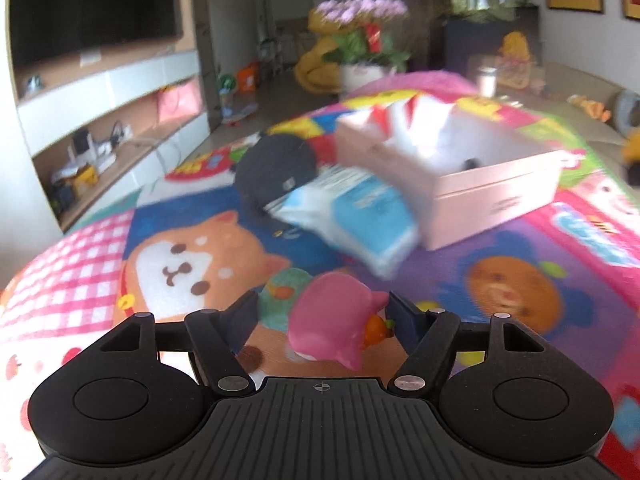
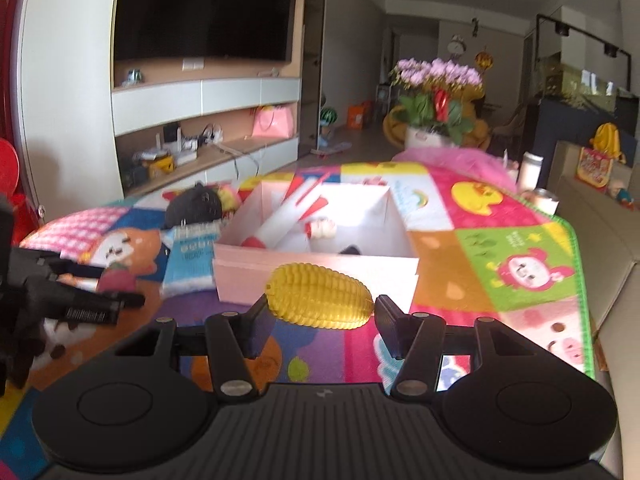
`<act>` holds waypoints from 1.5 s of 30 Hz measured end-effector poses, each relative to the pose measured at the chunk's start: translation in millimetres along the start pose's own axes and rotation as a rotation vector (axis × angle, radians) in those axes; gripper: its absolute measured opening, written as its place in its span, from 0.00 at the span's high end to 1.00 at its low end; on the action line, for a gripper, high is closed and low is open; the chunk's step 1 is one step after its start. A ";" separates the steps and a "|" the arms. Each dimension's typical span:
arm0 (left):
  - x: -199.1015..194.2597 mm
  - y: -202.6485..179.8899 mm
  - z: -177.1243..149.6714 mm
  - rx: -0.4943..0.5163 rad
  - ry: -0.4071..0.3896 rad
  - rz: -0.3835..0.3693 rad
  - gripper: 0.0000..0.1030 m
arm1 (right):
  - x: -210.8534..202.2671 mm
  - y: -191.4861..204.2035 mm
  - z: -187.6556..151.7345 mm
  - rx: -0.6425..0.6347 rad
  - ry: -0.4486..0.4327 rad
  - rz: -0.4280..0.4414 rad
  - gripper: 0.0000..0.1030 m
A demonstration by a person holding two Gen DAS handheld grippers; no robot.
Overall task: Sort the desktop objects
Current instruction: 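Lift the corn toy with the right tool and drop it into the pink box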
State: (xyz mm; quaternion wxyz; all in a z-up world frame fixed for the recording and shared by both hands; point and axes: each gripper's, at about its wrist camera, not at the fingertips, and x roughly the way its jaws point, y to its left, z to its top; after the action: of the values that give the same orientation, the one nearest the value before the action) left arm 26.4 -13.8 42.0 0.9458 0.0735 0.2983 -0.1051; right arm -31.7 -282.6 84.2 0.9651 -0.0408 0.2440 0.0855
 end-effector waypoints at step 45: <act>26.5 32.9 -13.7 -0.225 -0.075 -0.013 0.01 | 263.0 7.0 122.4 0.154 0.294 0.081 0.63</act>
State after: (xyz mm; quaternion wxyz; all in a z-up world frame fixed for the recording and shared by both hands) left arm 48.1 16.7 18.1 0.9579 -0.0390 0.2729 -0.0800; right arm 251.6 -222.8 65.6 0.9151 0.0311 0.3899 0.0984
